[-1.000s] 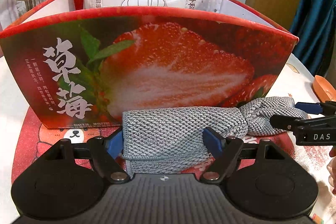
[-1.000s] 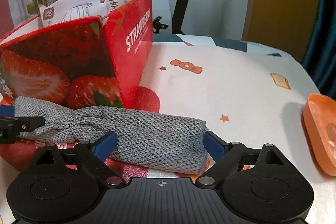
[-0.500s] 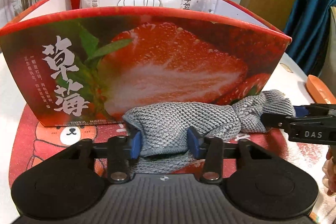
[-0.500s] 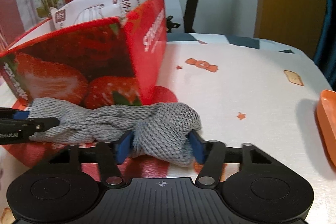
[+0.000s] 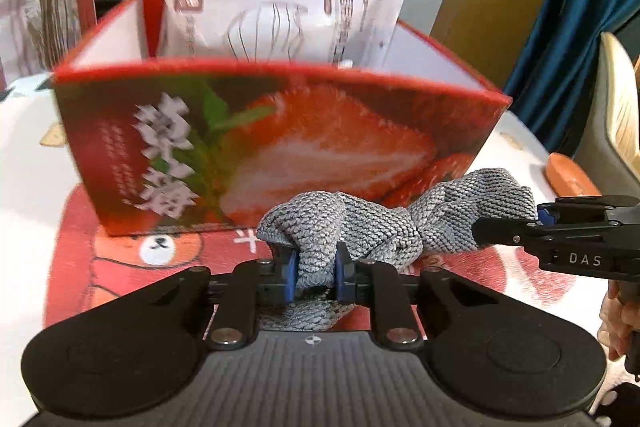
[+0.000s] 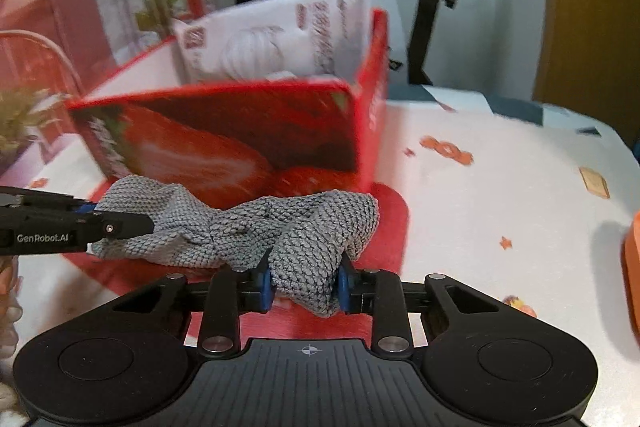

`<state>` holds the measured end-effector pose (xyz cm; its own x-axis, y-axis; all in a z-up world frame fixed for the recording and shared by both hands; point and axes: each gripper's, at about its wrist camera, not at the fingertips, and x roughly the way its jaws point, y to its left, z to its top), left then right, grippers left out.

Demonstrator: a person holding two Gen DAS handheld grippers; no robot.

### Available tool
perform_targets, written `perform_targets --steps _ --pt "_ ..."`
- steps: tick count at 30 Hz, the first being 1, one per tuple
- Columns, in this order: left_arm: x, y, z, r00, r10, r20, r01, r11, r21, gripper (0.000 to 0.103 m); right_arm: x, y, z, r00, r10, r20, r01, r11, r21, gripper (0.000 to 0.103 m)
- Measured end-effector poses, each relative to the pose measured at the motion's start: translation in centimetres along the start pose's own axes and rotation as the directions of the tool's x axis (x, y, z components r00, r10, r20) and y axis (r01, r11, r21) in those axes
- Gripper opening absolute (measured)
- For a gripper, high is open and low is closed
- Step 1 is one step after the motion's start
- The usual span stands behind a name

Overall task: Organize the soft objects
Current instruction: 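Grasp the grey cloth with the left gripper and lift it, then lower the grey cloth into the red box and open the left gripper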

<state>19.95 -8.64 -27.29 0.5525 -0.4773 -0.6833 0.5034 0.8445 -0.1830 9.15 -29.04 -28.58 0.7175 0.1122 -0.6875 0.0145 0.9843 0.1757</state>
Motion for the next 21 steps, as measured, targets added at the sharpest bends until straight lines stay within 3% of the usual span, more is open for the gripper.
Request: perform_targets --steps 9,14,18,21 --pt "-7.7 1.9 3.9 0.988 -0.038 0.15 0.042 0.999 -0.026 0.019 -5.3 2.8 3.7 0.987 0.12 0.103 -0.113 0.991 -0.064 0.026" --pt "-9.3 2.5 7.8 0.972 0.002 0.233 -0.008 1.0 0.023 0.019 -7.5 3.8 7.5 0.967 0.183 0.177 -0.167 0.981 -0.102 0.026" --pt "-6.6 3.9 11.3 0.985 0.013 0.174 -0.011 1.0 -0.015 0.019 -6.4 3.8 11.9 0.967 0.196 0.163 -0.173 0.974 -0.145 0.027" --pt "-4.4 4.7 13.4 0.995 0.042 0.096 -0.043 0.999 0.007 0.019 -3.7 3.7 15.4 0.976 0.207 0.062 -0.198 0.972 -0.126 0.027"
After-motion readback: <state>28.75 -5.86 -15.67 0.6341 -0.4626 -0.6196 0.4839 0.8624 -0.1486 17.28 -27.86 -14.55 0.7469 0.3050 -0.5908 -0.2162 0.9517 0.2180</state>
